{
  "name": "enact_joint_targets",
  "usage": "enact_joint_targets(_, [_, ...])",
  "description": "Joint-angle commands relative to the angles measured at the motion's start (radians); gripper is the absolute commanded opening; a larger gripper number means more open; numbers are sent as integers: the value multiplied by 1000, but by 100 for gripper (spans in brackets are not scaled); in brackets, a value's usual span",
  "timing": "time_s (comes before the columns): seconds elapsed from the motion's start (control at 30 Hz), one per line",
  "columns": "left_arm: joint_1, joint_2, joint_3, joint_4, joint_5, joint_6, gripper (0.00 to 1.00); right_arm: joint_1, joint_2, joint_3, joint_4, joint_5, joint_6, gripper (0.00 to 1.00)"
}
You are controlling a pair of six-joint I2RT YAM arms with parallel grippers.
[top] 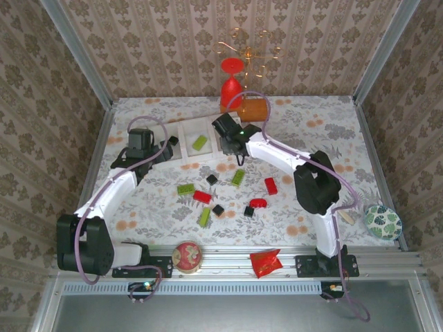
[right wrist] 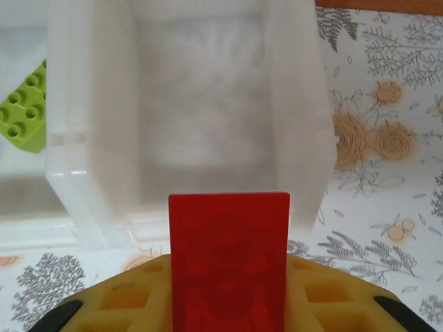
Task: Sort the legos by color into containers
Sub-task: Place the lego in the container.
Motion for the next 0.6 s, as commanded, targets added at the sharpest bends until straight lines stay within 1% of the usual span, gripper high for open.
enact_joint_targets(0.0, [10, -38, -13, -18, 20, -13, 100, 3, 59, 70, -6, 52, -66, 24])
enact_joint_targets(0.33, [8, -66, -41, -42, 36, -21, 100, -17, 192, 222, -20, 53, -102, 26])
enact_joint_targets(0.57, [8, -81, -53, -54, 43, -23, 100, -25, 231, 254, -28, 40, -102, 33])
